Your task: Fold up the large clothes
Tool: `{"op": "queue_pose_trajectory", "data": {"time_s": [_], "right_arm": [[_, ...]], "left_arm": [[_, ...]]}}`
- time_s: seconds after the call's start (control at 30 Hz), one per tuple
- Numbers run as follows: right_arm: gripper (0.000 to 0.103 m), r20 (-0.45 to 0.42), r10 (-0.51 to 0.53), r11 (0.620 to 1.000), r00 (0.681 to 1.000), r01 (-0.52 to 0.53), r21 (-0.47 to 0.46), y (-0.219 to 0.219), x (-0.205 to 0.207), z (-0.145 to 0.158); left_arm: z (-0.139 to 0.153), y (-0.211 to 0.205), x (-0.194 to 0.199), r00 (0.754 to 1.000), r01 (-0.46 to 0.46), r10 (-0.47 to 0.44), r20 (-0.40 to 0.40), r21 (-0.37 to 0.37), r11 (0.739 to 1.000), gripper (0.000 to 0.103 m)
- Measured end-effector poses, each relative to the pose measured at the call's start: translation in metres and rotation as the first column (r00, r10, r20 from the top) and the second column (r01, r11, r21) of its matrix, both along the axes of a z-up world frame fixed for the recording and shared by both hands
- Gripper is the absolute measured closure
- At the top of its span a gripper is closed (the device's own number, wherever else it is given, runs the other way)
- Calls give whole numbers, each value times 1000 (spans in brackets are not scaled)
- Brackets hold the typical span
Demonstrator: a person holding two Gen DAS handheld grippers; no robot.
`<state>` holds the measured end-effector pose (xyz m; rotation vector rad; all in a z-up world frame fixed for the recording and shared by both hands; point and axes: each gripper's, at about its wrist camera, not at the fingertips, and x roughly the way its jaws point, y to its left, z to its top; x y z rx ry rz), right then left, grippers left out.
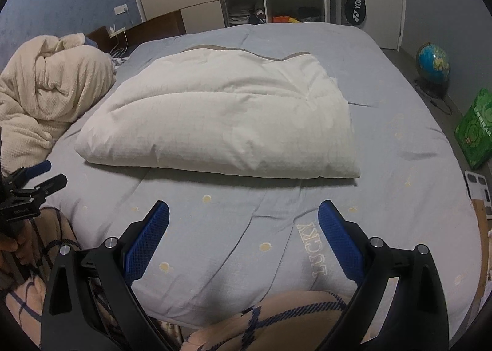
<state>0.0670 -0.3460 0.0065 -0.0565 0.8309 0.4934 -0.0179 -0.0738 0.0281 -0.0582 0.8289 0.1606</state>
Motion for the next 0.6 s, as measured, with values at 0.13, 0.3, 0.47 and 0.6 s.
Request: {"op": "queue_pose_trajectory", "data": {"time_s": [0.13, 0.3, 0.47, 0.6], "right_arm": [[10, 1, 3, 1000, 1000, -3, -17, 2, 1, -2], [10, -1, -1, 1000, 1000, 1, -15, 0, 2, -2], [10, -8, -8, 1000, 1000, 8, -7, -3, 4, -3], [10, -17, -11, 1000, 1000, 11, -3, -4, 6, -4]], "left_arm": [[0, 2, 1, 1000, -5, 5, -2, -12, 1000, 7], [0, 3, 2, 1000, -9, 9, 1, -23, 1000, 7], [0, 3, 2, 1000, -6, 6, 0, -18, 1000, 7], [1, 3, 2, 1000, -6, 6, 1, -19, 1000, 7]]}}
